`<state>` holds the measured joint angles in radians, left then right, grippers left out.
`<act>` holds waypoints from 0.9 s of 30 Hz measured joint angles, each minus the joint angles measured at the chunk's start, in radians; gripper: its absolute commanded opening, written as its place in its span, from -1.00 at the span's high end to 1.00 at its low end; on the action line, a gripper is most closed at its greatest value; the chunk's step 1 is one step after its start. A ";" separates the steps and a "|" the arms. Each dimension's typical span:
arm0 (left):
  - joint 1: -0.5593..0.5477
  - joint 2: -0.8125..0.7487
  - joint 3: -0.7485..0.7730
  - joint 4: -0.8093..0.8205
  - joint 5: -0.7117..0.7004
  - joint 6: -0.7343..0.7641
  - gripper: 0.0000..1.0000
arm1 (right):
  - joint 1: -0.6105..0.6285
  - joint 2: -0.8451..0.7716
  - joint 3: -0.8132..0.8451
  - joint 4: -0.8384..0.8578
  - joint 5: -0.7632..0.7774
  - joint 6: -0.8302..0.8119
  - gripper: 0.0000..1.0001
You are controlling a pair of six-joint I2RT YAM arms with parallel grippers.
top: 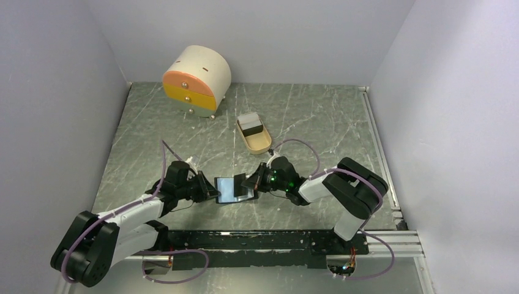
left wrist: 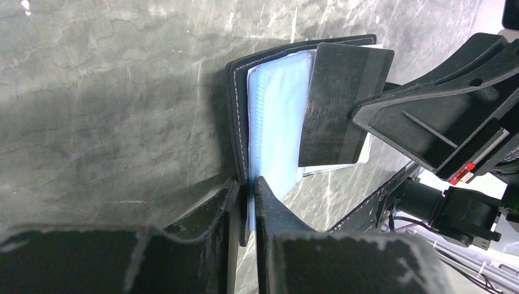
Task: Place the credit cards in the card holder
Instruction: Insert the credit card into the card holder.
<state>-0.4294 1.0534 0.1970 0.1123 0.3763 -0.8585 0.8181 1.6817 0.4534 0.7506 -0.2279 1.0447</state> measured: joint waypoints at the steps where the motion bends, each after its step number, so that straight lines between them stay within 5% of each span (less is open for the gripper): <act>1: 0.000 0.003 0.000 0.000 0.000 0.002 0.65 | 0.000 0.005 0.000 0.006 -0.002 0.000 1.00; 27: 0.000 0.058 0.002 0.020 -0.005 0.010 0.71 | 0.000 0.041 -0.027 0.079 -0.010 -0.009 1.00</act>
<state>-0.4294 1.1110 0.1989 0.1322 0.3710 -0.8490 0.8185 1.7229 0.4267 0.8291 -0.2375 1.0359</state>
